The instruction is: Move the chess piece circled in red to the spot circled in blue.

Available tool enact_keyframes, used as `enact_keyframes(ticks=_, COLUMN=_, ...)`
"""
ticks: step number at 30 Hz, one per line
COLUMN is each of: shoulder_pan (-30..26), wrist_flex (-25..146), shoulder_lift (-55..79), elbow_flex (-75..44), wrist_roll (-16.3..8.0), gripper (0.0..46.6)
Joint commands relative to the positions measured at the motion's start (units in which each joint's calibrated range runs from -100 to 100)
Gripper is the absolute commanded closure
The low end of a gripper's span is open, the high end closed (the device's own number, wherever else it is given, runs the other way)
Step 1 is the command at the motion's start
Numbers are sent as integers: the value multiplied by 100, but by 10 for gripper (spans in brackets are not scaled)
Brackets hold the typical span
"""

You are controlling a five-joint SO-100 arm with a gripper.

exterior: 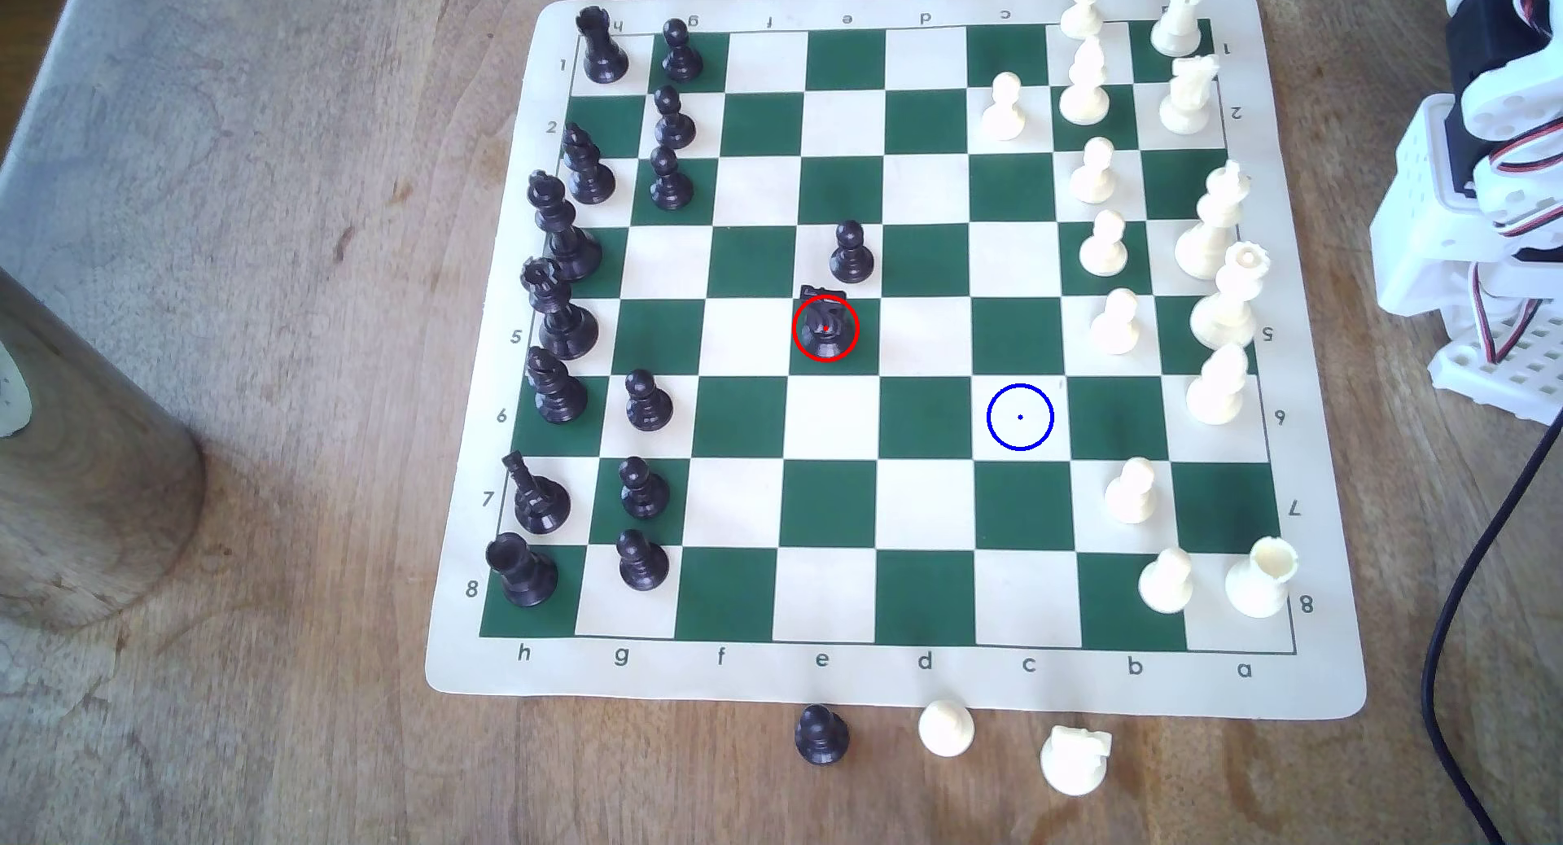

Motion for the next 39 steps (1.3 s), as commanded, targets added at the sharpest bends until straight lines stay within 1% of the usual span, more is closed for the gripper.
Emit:
enact_keyframes(ticks=1, shoulder_pan=320, wrist_flex=-79, shoulder_lift=-3, elbow_flex=117, wrist_roll=20, gripper=464)
enact_keyframes(ticks=4, shoulder_pan=312, wrist_flex=355, shoulder_lift=-3, elbow_flex=117, wrist_roll=20, gripper=464)
enact_keyframes(ticks=7, shoulder_pan=93, wrist_flex=1281, shoulder_lift=-3, elbow_flex=9, wrist_roll=20, gripper=464)
enact_keyframes(ticks=10, shoulder_pan=132, wrist_flex=2296, shoulder_lift=-3, elbow_flex=-336, wrist_roll=20, gripper=464)
enact_keyframes(ticks=11, shoulder_pan=85, wrist_flex=3369, shoulder_lift=-3, elbow_flex=-844, wrist_roll=20, gripper=464)
enact_keyframes(ticks=18, shoulder_pan=93, wrist_flex=7268, shoulder_lift=-3, elbow_flex=-2639, wrist_roll=-10, gripper=464)
enact_keyframes(ticks=19, shoulder_pan=85, wrist_flex=8259, shoulder_lift=-3, elbow_flex=-3110, wrist_roll=-10, gripper=464)
enact_keyframes(ticks=23, shoulder_pan=69, wrist_flex=9635, shoulder_lift=-3, elbow_flex=-3854, wrist_roll=-15, gripper=464)
enact_keyframes(ticks=24, shoulder_pan=-79, wrist_flex=11019, shoulder_lift=-3, elbow_flex=-4379, wrist_roll=-20, gripper=464)
enact_keyframes(ticks=28, shoulder_pan=-118, wrist_flex=12329, shoulder_lift=-3, elbow_flex=-4842, wrist_roll=-24, gripper=464)
enact_keyframes(ticks=30, shoulder_pan=-118, wrist_flex=13394, shoulder_lift=-3, elbow_flex=-5132, wrist_roll=-29, gripper=464)
enact_keyframes(ticks=32, shoulder_pan=15, wrist_flex=14196, shoulder_lift=-3, elbow_flex=-5304, wrist_roll=-54, gripper=464)
enact_keyframes(ticks=33, shoulder_pan=265, wrist_flex=14925, shoulder_lift=-3, elbow_flex=-5413, wrist_roll=-161, gripper=454)
enact_keyframes(ticks=35, shoulder_pan=484, wrist_flex=15540, shoulder_lift=6, elbow_flex=-5504, wrist_roll=-166, gripper=404)
enact_keyframes(ticks=36, shoulder_pan=476, wrist_flex=15703, shoulder_lift=6, elbow_flex=-5504, wrist_roll=-166, gripper=396)
enact_keyframes(ticks=37, shoulder_pan=257, wrist_flex=16178, shoulder_lift=99, elbow_flex=-5504, wrist_roll=-205, gripper=402)
enact_keyframes(ticks=39, shoulder_pan=85, wrist_flex=16621, shoulder_lift=184, elbow_flex=-5458, wrist_roll=-244, gripper=372)
